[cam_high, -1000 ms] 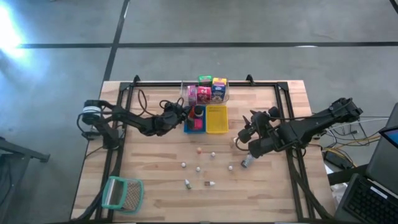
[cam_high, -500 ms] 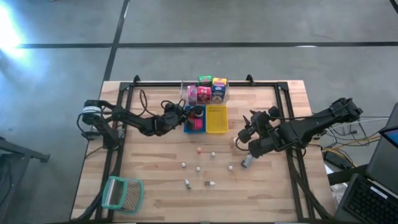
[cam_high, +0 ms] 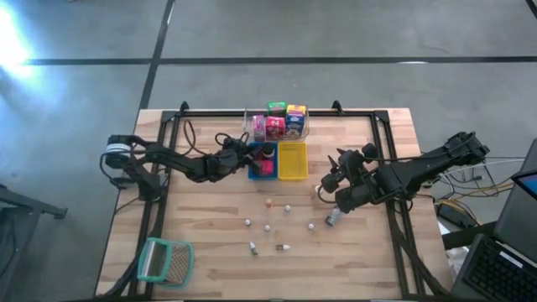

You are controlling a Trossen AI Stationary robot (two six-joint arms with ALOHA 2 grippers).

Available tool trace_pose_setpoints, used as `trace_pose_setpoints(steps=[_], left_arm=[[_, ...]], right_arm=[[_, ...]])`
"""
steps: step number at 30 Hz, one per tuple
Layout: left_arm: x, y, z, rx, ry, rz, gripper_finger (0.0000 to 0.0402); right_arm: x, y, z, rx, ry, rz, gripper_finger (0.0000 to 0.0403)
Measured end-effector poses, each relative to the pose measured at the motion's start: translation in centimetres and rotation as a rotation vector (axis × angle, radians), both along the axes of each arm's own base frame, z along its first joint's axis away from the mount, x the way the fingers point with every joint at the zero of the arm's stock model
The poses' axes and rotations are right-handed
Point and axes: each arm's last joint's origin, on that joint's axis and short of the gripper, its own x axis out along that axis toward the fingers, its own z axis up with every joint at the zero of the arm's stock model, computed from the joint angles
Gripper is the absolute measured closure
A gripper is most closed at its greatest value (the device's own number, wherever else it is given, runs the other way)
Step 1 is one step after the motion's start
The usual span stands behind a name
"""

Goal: Pick & Place Kitchen Items
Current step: Put the brown seasoning bag into the blue bin, then put the small black food coloring bottle into the yellow bin

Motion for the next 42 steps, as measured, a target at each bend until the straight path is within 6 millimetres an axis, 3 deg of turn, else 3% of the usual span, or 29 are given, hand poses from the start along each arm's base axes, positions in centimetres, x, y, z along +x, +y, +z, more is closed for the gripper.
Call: trace_pose_setpoints(steps=[10, 21, 30, 36, 42], left_arm=[[-1.7, -0.5, 4.7, 0.091, -0.055, -0.114, 0.0270], [-6.8, -1.7, 9.4, 0.086, 0.006, -0.330, 0.0270], [-11.2, -2.4, 11.0, 0.077, 0.038, -0.351, 0.0270], [-13.0, -2.7, 13.0, 0.159, -0.027, -0.356, 0.0271], [-13.4, -2.7, 13.2, 0.101, -0.085, -0.343, 0.0271]], right_arm=[[0.0, 0.0, 0.0, 0.002, -0.002, -0.001, 0.0207], [0.0, 0.0, 0.0, 0.002, -0.001, 0.000, 0.0195], [0.2, 0.1, 0.1, 0.000, -0.019, 0.006, 0.0186], [0.4, 0.1, 0.6, 0.015, -0.068, -0.007, 0.0198], [0.5, 0.2, 1.2, -0.005, -0.051, 0.010, 0.0217]])
